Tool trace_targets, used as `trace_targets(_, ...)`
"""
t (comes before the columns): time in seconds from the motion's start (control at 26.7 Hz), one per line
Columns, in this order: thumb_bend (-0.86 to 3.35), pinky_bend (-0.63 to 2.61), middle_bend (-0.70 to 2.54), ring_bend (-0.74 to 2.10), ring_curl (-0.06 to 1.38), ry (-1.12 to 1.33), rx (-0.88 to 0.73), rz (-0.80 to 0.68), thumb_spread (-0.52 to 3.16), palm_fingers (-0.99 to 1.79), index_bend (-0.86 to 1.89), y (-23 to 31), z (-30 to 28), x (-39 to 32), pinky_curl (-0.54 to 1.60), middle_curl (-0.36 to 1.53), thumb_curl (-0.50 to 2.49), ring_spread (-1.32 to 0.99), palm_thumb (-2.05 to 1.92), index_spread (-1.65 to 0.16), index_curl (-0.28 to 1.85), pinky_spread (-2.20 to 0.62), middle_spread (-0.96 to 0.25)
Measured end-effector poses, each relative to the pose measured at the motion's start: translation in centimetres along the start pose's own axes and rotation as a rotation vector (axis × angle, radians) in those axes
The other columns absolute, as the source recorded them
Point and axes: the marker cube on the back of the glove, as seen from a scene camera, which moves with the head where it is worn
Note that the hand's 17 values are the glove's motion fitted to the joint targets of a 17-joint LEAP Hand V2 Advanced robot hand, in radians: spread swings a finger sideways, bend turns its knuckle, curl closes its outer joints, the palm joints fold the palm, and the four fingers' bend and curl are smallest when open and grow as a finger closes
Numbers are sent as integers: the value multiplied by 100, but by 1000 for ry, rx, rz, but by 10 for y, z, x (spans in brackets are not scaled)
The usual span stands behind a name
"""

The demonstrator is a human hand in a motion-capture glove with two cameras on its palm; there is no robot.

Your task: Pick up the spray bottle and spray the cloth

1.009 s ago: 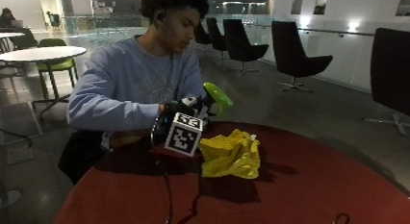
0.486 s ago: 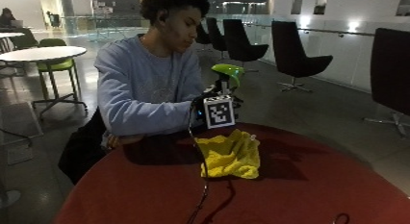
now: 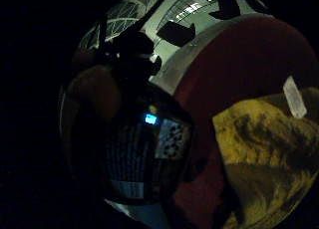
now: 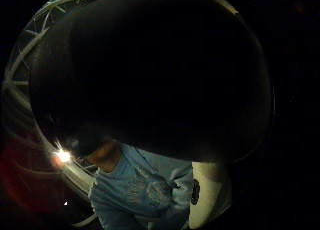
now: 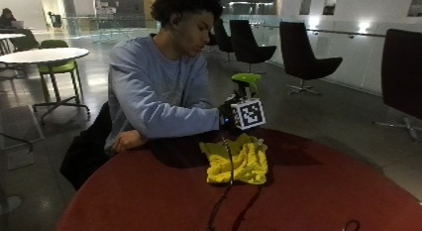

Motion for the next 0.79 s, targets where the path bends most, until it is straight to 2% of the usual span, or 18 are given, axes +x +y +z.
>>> trace_targets(0.52, -2, 12, 36, 42, 41, 22, 33, -35, 72, 95, 17, 3, 6, 9, 17, 50, 72, -2, 91, -23, 50, 28, -11)
trace_targets(0.79, -3, 19, 38, 39, 41, 133, 134, -46, 87, 74, 6, 26, -31, -9, 21, 50, 67, -4, 89, -27, 44, 27, -9)
